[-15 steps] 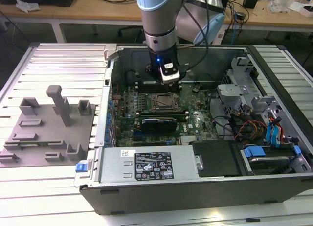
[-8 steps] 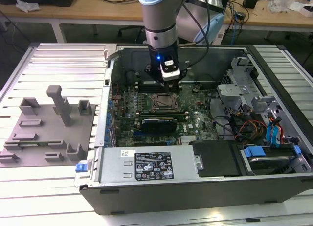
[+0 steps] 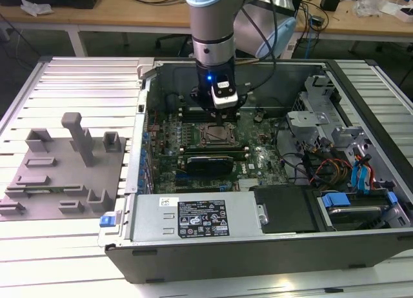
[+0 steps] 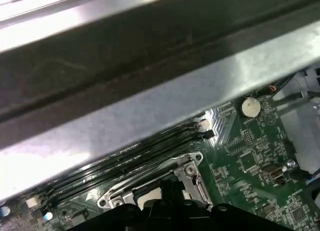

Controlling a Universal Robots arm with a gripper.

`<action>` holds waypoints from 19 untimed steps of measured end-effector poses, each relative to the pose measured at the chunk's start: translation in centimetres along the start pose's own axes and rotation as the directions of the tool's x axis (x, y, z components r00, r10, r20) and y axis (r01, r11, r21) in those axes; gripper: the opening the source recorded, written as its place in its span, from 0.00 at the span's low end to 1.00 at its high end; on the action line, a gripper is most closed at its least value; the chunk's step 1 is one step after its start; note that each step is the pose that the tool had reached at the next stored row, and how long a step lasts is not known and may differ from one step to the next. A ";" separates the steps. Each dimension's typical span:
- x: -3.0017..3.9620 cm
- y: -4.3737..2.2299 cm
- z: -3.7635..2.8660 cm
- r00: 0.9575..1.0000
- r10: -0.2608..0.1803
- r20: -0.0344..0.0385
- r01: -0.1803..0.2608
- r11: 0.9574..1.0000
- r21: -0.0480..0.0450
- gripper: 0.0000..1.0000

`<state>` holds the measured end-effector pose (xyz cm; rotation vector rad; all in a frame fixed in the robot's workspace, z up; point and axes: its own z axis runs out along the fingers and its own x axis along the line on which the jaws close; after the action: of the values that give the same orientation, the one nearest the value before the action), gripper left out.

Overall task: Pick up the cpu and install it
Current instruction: 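Install the first cpu locking lever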

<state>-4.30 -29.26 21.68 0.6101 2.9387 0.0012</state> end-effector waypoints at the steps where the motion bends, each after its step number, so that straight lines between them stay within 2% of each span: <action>1: -0.08 0.03 0.02 1.000 0.000 -0.016 0.000 1.000 0.007 0.11; 2: -0.18 0.08 0.04 0.999 -0.001 -0.037 0.001 1.000 0.016 0.11; 3: -0.24 0.11 0.05 0.999 -0.001 -0.052 0.002 1.000 0.022 0.11; 5: -0.23 0.10 0.04 0.998 -0.001 -0.062 0.003 1.000 0.027 0.11; 6: -0.24 0.11 0.05 0.998 -0.014 -0.063 0.016 1.000 0.025 0.11; 8: -0.29 0.13 0.08 0.994 -0.084 -0.064 0.085 0.996 0.015 0.11; 11: -0.31 0.14 0.19 0.979 -0.193 -0.065 0.194 0.981 0.000 0.11; 15: -0.30 0.13 0.25 0.961 -0.269 -0.065 0.269 0.963 -0.011 0.11; 16: -0.30 0.13 0.25 0.958 -0.279 -0.065 0.279 0.960 -0.012 0.11; 19: -0.33 0.08 0.27 0.958 -0.281 -0.065 0.281 0.960 -0.013 0.11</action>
<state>-3.93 -29.32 21.46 0.1901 3.0607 -0.0039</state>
